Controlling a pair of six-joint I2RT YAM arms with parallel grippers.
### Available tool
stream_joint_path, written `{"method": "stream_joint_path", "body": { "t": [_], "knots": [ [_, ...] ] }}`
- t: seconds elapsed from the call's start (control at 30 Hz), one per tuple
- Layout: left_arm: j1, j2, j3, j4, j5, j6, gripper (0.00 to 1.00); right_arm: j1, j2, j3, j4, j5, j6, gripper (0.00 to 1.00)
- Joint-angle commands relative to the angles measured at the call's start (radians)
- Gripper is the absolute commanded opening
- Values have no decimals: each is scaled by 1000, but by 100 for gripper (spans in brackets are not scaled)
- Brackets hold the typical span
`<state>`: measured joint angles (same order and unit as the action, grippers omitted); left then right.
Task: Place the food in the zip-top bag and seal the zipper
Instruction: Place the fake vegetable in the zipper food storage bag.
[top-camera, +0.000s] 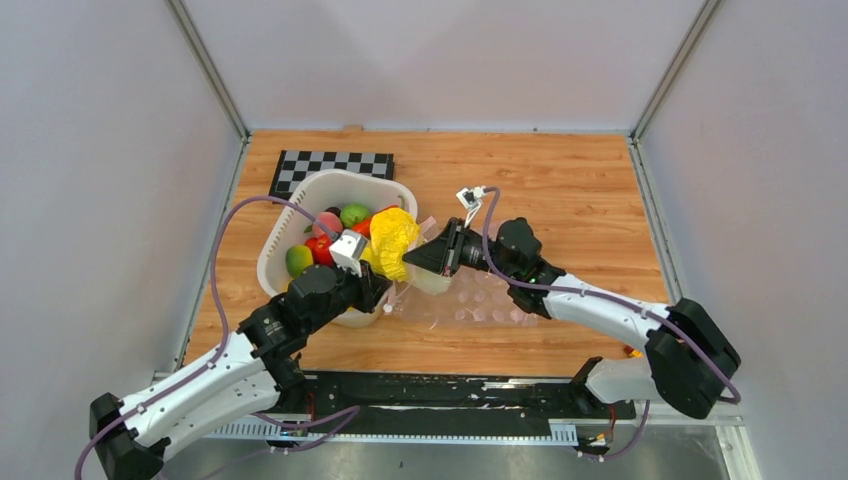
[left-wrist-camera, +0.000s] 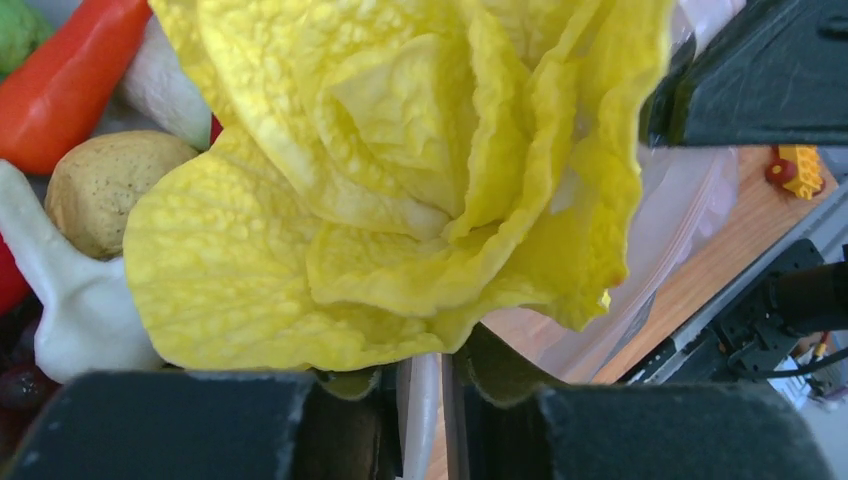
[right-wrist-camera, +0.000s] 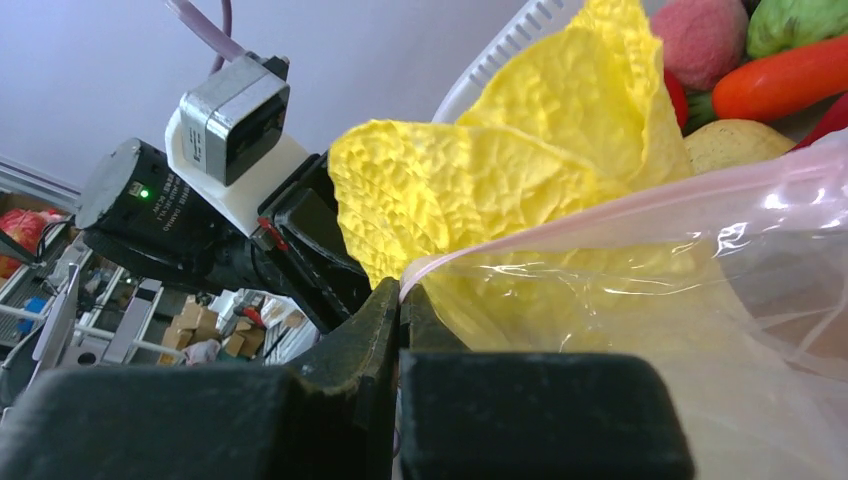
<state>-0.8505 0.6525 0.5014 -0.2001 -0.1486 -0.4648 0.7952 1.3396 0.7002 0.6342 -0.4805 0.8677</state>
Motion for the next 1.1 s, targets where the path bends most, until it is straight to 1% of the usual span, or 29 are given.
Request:
{"method": "stream_joint_path", "body": {
  "t": [0.0, 0.1, 0.13, 0.27, 0.4, 0.53, 0.67, 0.83, 1.03, 1.07],
  "knots": [
    [-4, -43, 26, 61, 54, -11, 30, 3, -116, 12, -98, 77, -46, 0],
    [-4, -59, 31, 76, 75, -25, 41, 2, -154, 3, -124, 96, -59, 0],
    [-4, -63, 31, 82, 91, -31, 42, 2, -165, 0, -124, 98, -60, 0],
    [-4, -64, 19, 125, 133, -66, 43, 3, -199, -14, -92, 113, -47, 0],
    [-4, -50, 20, 115, 158, -92, 43, 1, -244, -30, -82, 129, -45, 0],
    [-4, -40, 14, 119, 189, -127, 43, -1, -300, -69, -38, 152, -60, 0],
    [-4, -8, 15, 147, 223, -150, 44, -6, -336, -71, -51, 137, -85, 0],
    [-4, 24, 27, 152, 234, -158, 45, -8, -380, -77, -85, 164, -102, 0],
    [-4, 84, -13, 294, 279, -262, 47, -10, -382, -79, -79, 163, -103, 0],
    [-4, 93, -19, 322, 282, -282, 50, -10, -380, -79, -76, 160, -103, 0]
  ]
}}
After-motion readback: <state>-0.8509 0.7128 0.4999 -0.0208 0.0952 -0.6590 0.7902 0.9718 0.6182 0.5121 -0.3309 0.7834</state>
